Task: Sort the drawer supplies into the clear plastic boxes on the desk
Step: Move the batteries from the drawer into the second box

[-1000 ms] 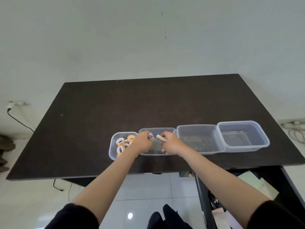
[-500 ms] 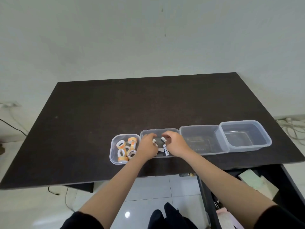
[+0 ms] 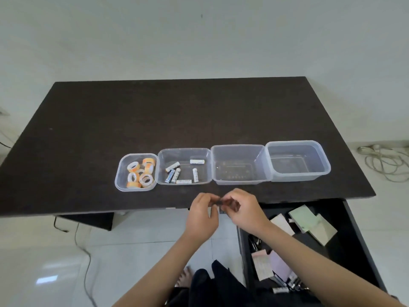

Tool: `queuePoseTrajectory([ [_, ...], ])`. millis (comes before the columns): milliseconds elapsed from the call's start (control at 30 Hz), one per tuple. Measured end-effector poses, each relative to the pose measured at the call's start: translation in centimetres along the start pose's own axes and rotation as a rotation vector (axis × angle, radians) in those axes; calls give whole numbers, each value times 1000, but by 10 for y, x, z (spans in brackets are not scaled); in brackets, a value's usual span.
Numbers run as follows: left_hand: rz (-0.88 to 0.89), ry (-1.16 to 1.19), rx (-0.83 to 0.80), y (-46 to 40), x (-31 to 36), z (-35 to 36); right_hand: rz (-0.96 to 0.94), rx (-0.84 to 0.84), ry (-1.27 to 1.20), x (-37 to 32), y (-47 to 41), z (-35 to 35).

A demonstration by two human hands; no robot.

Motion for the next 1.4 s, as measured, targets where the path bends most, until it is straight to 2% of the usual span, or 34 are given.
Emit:
queuePoseTrajectory([
  [233,-143,-69,-249,60,10,124,206,-198,118,104,106,-50],
  [367,-270,-136,-399,87,9,189,337,-254,148,162,166,-81],
  [567,-427,-252,-549,117,-7,253,391,-336,161,220,215,-103],
  [700,-344,-377,-520,109,2,273,405,-386,172,238,217,-104],
  [833,-249,-516,-455,86,19,285,332,-312,277,241,196,-110],
  [933,-225,-640,-490,69,23,298,363,-282,399,245,174,-114],
  [1067,-257,-757,-588,62,16,309,445,-485,500,263,161,-106],
  [1133,-262,-810,-607,63,11,311,448,-532,522,270,162,-104],
  [1400,-295,-854,-486,64,6,319,402,-348,483,282,162,-110],
])
Point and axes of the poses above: each hand's wrist, its own y-axis away from the middle knuckle, its own z-axis out of the palm, x = y × z, the point moved 6 cm from there along -y, towards the middle knuckle, and after that the axes turned 9 degrees about -z, right-handed, at the moved point
